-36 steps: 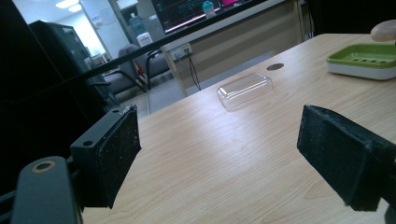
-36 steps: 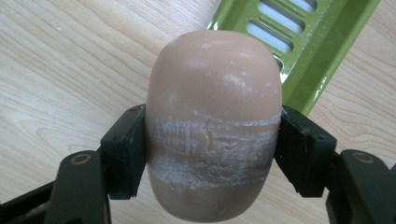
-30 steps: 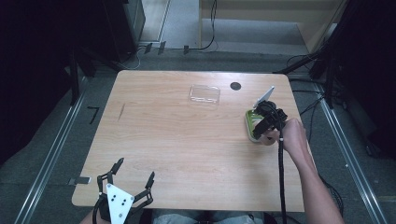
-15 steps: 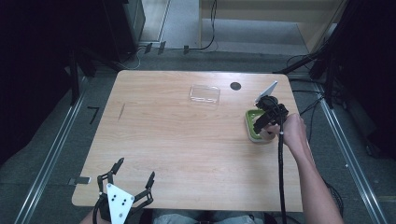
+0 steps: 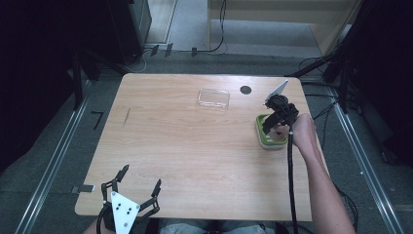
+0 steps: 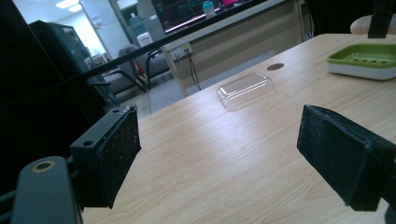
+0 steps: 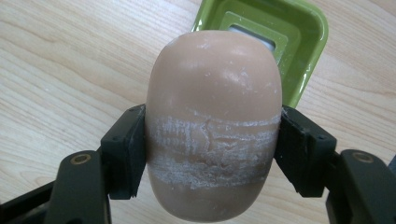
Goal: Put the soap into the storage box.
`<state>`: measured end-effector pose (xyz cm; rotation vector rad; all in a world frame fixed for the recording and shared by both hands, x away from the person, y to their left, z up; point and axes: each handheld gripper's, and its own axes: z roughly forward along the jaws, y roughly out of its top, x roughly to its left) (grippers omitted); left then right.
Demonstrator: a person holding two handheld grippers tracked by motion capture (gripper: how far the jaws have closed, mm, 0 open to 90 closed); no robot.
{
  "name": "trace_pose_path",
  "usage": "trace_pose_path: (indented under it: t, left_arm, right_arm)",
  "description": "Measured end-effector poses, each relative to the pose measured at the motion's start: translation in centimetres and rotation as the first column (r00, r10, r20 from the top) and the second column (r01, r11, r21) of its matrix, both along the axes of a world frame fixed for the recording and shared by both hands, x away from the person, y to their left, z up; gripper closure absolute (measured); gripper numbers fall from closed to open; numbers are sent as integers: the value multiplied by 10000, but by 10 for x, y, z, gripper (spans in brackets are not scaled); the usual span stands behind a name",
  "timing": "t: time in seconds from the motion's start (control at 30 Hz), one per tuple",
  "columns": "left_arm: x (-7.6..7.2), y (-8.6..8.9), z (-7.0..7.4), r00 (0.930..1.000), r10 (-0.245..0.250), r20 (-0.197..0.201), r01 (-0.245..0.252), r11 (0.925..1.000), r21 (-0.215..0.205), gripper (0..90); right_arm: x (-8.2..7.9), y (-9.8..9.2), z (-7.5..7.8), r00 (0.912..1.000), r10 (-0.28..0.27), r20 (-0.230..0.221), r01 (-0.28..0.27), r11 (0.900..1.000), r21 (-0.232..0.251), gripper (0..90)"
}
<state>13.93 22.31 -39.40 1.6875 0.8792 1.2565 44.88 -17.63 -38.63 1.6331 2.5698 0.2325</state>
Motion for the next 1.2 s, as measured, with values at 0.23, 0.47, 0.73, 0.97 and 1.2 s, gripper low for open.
trace_pose_path:
  t: [0.23, 0.47, 0.73, 0.97, 1.2]
  left_arm:
    - [0, 0, 0, 10000, -1, 1, 1, 10000, -11, 138]
    - [0, 0, 0, 10000, 17, 6, -17, 10000, -51, 138]
    - [0, 1, 0, 10000, 6, 5, -6, 10000, -41, 138]
    - [0, 0, 0, 10000, 12, 11, -12, 10000, -24, 138]
    - [0, 0, 0, 10000, 1, 19, -1, 10000, -32, 138]
  right_arm:
    - [6, 1, -2, 9999, -106, 9, 106, 9999, 90, 333]
    - [14, 4, -7, 9997, -221, -81, 222, 9997, 67, 333]
    - [20, -1, -15, 9978, -646, -161, 650, 9975, 265, 333]
    - [22, -6, -20, 9946, -1033, -85, 1036, 9937, 439, 333]
    - [24, -6, -28, 9911, -1304, -263, 1311, 9909, 295, 333]
